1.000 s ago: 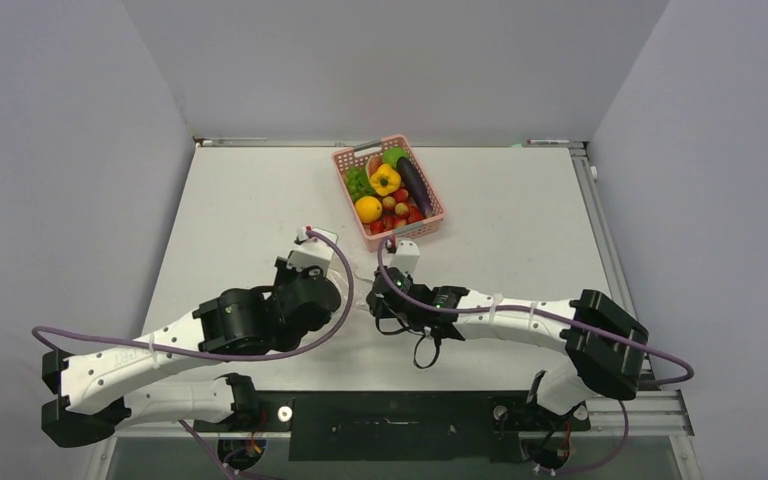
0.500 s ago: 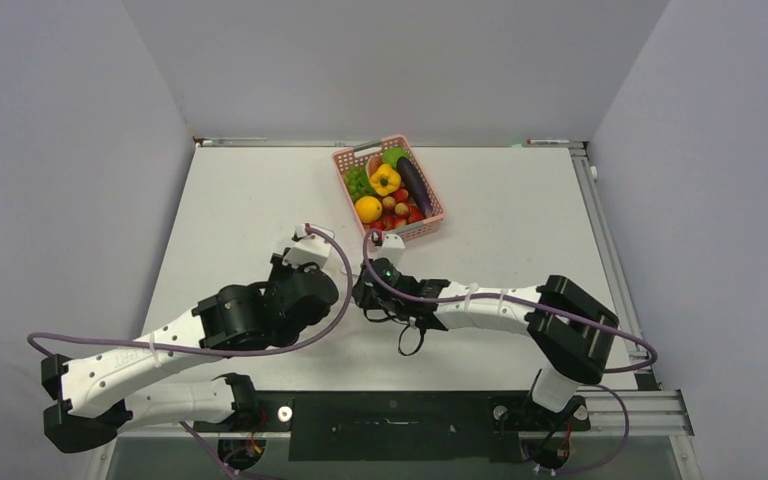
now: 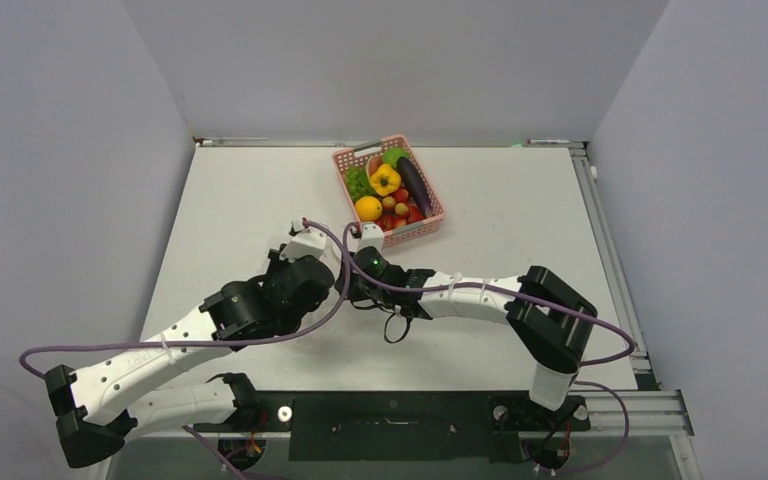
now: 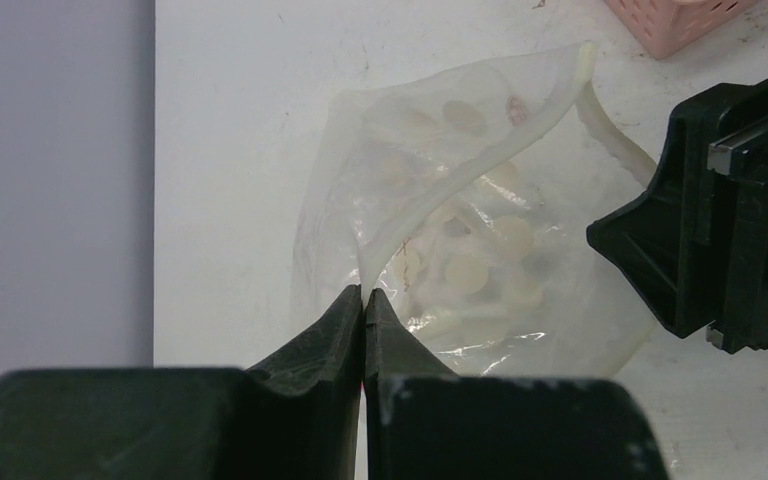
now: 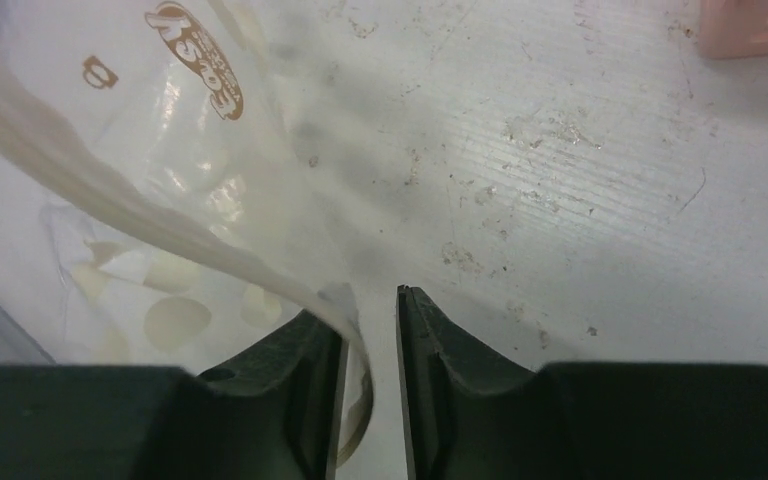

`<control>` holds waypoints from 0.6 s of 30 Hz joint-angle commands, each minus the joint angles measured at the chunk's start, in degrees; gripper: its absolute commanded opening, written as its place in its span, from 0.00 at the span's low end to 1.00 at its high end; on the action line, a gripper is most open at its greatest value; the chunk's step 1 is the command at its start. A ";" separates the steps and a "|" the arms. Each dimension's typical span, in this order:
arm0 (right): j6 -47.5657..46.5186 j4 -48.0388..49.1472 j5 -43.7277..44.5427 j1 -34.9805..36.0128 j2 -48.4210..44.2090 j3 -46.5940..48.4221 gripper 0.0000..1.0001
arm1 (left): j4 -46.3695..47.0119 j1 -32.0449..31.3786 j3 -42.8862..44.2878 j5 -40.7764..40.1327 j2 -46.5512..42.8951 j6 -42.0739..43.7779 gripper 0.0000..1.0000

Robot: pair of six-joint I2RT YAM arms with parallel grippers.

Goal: Place the food in the zip-top bag and seal the zipper
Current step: Open the zipper of the food storage bag at the center of the board.

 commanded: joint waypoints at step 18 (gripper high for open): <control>-12.50 -11.38 6.68 -1.21 -14.15 9.03 0.62 | 6.86 8.36 -1.37 8.19 0.80 1.91 0.00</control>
